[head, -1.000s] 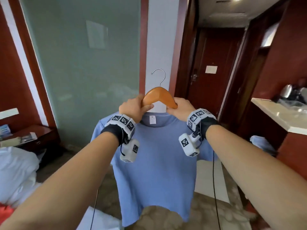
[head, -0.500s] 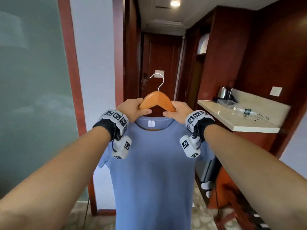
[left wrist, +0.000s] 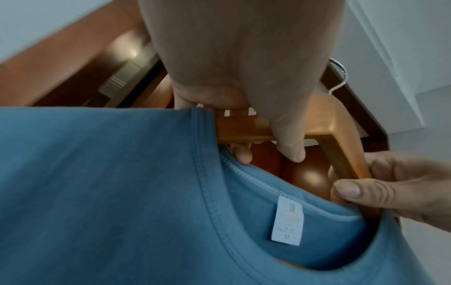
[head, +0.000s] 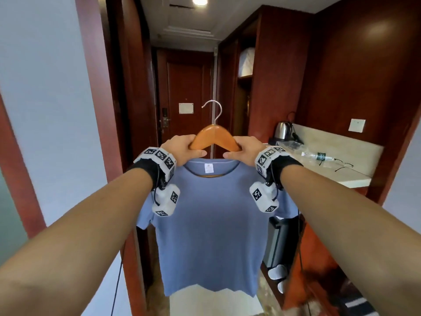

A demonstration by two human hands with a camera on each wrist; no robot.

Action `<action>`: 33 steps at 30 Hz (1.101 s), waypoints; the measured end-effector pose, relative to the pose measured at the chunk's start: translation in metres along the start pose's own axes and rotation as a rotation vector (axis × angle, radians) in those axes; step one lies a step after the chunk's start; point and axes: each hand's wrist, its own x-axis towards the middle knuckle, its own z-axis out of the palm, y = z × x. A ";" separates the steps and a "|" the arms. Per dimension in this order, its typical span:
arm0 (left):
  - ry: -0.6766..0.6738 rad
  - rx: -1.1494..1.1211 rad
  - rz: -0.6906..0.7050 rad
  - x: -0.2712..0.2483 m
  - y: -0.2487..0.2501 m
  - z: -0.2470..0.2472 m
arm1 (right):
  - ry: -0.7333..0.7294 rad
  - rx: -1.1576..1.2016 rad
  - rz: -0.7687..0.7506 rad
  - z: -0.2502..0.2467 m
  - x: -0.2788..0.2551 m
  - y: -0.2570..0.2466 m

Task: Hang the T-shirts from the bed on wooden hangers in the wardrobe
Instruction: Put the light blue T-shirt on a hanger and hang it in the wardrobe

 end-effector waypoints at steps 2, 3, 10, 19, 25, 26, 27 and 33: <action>-0.017 -0.005 0.005 0.041 -0.011 0.011 | -0.006 0.004 -0.001 0.005 0.030 0.021; -0.022 -0.013 0.006 0.061 -0.017 0.017 | -0.009 0.001 -0.003 0.006 0.046 0.031; 0.015 -0.016 -0.007 0.209 -0.046 0.047 | -0.005 -0.055 -0.019 0.006 0.185 0.113; 0.043 -0.025 -0.063 0.359 -0.095 0.072 | 0.006 -0.103 -0.027 0.027 0.345 0.189; 0.046 -0.043 -0.033 0.469 -0.165 0.104 | 0.014 -0.166 -0.003 0.059 0.460 0.231; 0.044 -0.052 -0.029 0.487 -0.178 0.108 | 0.019 -0.166 0.010 0.066 0.478 0.237; 0.046 -0.064 -0.016 0.507 -0.191 0.113 | 0.024 -0.165 0.017 0.073 0.498 0.243; 0.015 -0.086 0.028 0.629 -0.261 0.128 | 0.041 -0.149 0.074 0.102 0.616 0.275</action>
